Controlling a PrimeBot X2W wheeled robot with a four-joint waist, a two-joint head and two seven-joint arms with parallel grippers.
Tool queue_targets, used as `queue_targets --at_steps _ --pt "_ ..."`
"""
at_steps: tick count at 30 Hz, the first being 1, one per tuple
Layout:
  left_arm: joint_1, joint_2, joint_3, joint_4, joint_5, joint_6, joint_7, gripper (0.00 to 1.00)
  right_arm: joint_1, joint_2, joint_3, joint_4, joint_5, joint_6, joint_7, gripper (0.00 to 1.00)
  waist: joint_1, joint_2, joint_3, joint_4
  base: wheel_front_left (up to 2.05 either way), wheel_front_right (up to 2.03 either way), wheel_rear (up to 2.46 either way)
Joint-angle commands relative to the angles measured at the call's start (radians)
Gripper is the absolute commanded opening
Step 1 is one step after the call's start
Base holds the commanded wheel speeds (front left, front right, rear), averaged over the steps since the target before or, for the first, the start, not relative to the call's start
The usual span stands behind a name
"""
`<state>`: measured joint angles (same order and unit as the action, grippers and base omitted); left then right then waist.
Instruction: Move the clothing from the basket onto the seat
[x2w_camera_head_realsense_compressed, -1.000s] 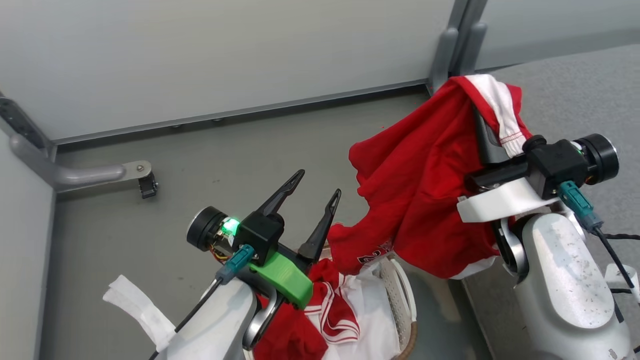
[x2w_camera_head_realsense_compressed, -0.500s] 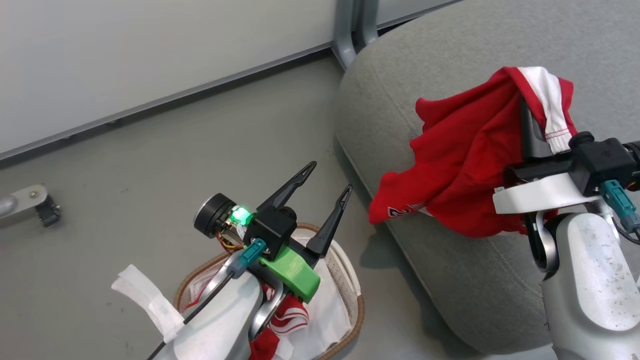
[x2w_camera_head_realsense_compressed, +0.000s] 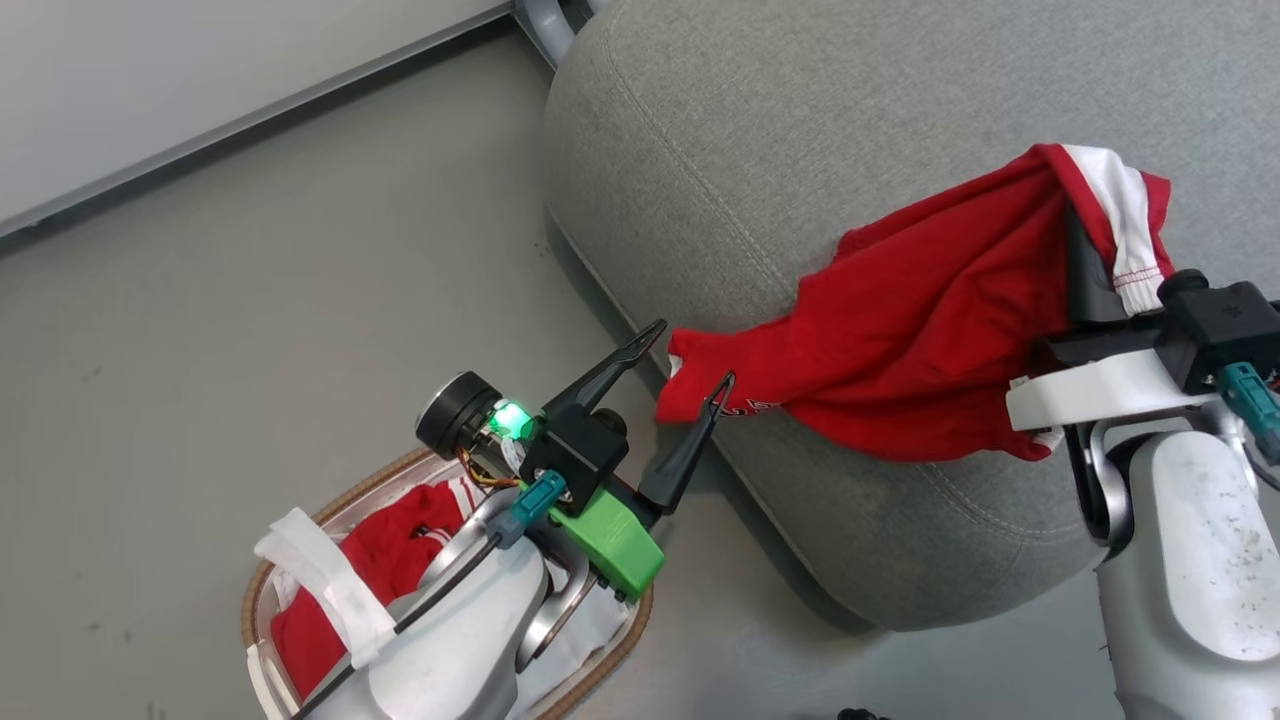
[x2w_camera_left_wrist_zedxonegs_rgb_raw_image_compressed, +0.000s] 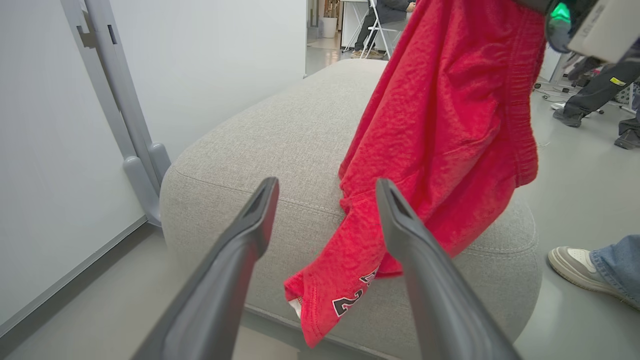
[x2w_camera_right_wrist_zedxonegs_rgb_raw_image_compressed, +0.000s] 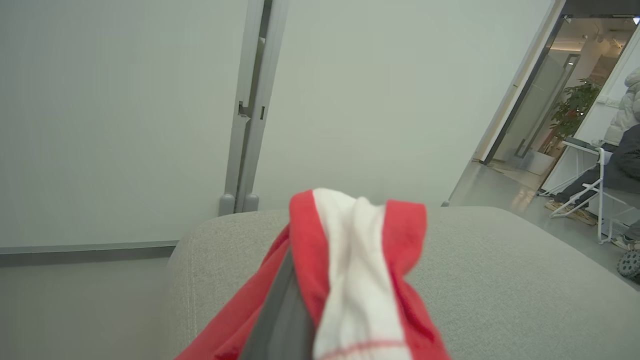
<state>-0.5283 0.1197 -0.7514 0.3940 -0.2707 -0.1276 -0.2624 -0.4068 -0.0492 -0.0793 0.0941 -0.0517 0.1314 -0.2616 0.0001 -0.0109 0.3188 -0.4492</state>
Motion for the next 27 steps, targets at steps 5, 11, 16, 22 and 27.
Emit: queue_targets --at_steps 5,11,16,22,27 --pt "-0.031 0.012 -0.007 -0.016 -0.005 -0.005 -0.004 1.00 -0.113 -0.003 -0.055 0.045 -0.063 -0.001 -0.005 0.00 -0.0001 0.0109 0.063 0.067 0.00 0.00 0.00" --pt "-0.053 0.008 -0.003 -0.047 0.014 -0.005 -0.004 1.00 -0.316 -0.116 -0.073 0.115 -0.131 -0.001 -0.005 0.00 -0.0001 0.0109 0.131 0.163 0.00 0.00 0.00" --pt "-0.072 0.001 0.006 -0.070 0.035 -0.004 -0.004 1.00 -0.498 -0.259 -0.108 0.202 -0.150 -0.002 -0.005 0.00 -0.0001 0.0109 0.192 0.257 0.00 0.00 0.00" --pt "-0.092 -0.011 0.019 -0.090 0.057 -0.004 -0.004 1.00 -0.666 -0.455 -0.126 0.324 -0.165 -0.002 0.026 0.00 -0.0001 0.0109 0.254 0.348 0.00 0.00 0.00" --pt "-0.102 -0.015 0.023 -0.108 0.071 -0.004 -0.004 1.00 -0.726 -0.547 -0.180 0.408 -0.133 -0.002 0.074 0.00 -0.0001 0.0109 0.301 0.379 0.00 0.00 0.00"
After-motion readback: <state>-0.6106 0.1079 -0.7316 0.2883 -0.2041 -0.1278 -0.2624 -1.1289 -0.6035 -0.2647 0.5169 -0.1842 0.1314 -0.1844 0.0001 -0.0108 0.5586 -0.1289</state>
